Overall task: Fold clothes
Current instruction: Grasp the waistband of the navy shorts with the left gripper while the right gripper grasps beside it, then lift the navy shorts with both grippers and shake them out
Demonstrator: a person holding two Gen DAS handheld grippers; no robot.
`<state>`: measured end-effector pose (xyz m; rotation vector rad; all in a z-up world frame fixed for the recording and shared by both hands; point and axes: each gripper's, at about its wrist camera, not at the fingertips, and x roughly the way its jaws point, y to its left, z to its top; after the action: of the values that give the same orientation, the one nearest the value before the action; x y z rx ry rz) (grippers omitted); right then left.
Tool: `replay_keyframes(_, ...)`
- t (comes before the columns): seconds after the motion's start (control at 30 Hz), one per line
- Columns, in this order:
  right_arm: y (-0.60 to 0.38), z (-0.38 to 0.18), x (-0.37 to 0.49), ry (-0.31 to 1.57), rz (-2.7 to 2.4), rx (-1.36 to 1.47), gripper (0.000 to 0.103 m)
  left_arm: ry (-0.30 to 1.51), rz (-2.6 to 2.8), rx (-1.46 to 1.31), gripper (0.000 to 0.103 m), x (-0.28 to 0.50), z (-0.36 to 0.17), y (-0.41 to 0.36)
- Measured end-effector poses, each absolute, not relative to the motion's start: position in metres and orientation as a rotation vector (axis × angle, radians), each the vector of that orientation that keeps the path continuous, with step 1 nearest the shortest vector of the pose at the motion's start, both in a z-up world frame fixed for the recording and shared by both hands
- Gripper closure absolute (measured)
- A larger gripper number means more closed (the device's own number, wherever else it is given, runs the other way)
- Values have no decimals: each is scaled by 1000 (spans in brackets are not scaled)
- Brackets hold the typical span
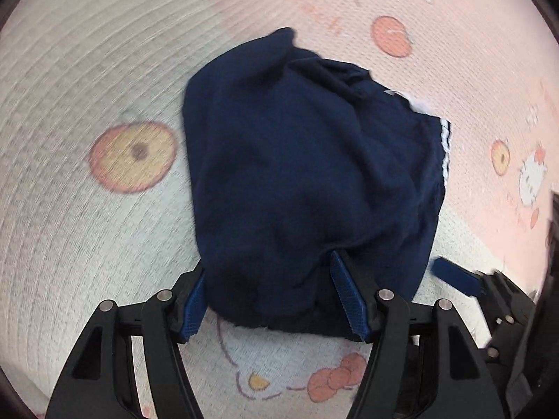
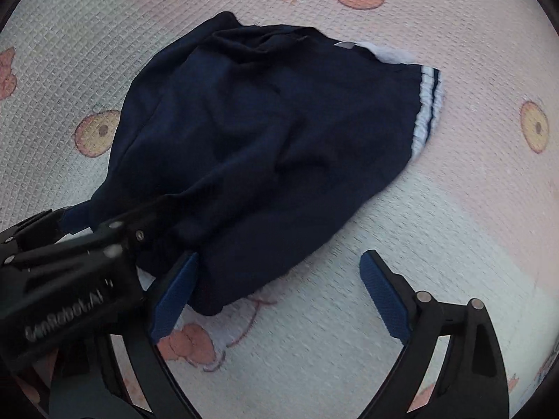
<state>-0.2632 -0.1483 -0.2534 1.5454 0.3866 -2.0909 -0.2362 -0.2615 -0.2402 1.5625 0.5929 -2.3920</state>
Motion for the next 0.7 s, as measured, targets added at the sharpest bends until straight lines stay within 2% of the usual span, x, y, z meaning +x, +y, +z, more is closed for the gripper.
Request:
replay_keyframes(0.07,-151,-256,-264,400,-2095,1523,14,567,-2414,1555,40,-240,-240,-260)
replay_keyframes(0.1,-152,-255,-264,404,-2094,1501,19,574,-2425,1557,56,-242,-239,-260)
replay_keyframes(0.13,-152,-254,-264,409,-2096,1478,23,593,-2434,1562,78,-243,-239,-261)
replay_keyframes(0.17,-152,-253,-264,411,-2097,1456,33,611,-2442,1567,86,-245,-239,-262)
replay_keyframes(0.27,-145,-245,-265,366,-2088,1424,80,781,-2477,1586,91,-246,-238,-262)
replay_keyframes(0.4,-113,-230,-263,280,-2099,1431,83,770,-2579,1600,92,-242,-220,-242)
replay_keyframes(0.6,-20,-174,-221,227,-2203,1410,87,697,-2813,1649,93,-219,-175,-173)
replay_keyframes(0.7,32,-145,-186,205,-2261,1387,87,763,-2895,1667,93,-191,-148,-132)
